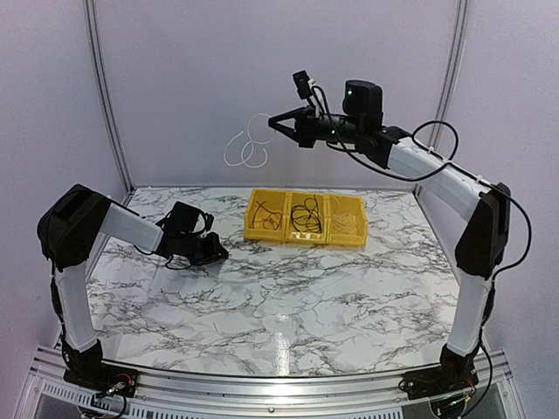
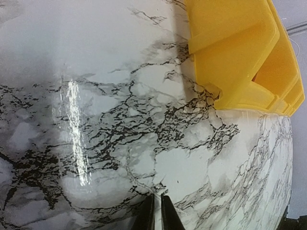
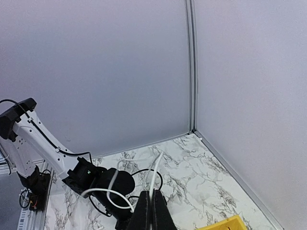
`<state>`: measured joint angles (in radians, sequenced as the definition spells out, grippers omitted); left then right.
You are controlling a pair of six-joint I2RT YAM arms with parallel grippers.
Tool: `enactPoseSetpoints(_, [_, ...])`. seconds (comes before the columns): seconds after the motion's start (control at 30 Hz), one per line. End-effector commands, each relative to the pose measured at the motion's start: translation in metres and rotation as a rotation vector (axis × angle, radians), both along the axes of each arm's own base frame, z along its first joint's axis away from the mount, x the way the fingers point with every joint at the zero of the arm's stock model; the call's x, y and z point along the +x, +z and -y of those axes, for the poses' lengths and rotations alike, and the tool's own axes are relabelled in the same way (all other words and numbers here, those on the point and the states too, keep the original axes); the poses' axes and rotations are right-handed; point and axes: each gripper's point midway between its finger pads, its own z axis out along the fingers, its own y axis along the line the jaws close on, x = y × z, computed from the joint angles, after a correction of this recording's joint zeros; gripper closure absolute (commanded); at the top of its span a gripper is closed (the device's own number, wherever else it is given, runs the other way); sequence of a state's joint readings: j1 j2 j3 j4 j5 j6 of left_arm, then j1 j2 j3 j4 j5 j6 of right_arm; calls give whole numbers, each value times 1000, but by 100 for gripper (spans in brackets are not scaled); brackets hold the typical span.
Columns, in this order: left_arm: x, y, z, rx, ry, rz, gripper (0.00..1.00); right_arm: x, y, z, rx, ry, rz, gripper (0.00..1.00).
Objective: Untangle the cables
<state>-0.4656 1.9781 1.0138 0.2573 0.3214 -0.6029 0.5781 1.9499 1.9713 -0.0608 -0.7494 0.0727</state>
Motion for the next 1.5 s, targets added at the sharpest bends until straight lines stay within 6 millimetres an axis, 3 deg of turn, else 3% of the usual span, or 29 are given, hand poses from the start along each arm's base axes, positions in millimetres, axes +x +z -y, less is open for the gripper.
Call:
enactPoseSetpoints(0.0, [-15, -22, -14, 60, 22, -75, 90, 20, -19, 28, -65, -102, -7, 100])
enactPoseSetpoints(0.23, [-18, -3, -16, 62, 19, -86, 82, 52, -52, 99, -160, -305, -26, 100])
enactPoseSetpoints(0.57, [-21, 14, -23, 74, 46, -63, 81, 94, -130, 200, -341, -611, -94, 100])
enactPoseSetpoints(0.8, [-22, 20, -25, 66, 73, -64, 80, 110, -175, 246, -453, -769, -137, 100])
enactPoseSetpoints(1.17, [-24, 32, -33, 65, 115, -42, 80, 120, -254, 256, -543, -804, -268, 100])
enactPoseSetpoints(1.47, [-32, 33, -41, 78, 129, -38, 80, 136, -312, 246, -607, -741, -335, 100])
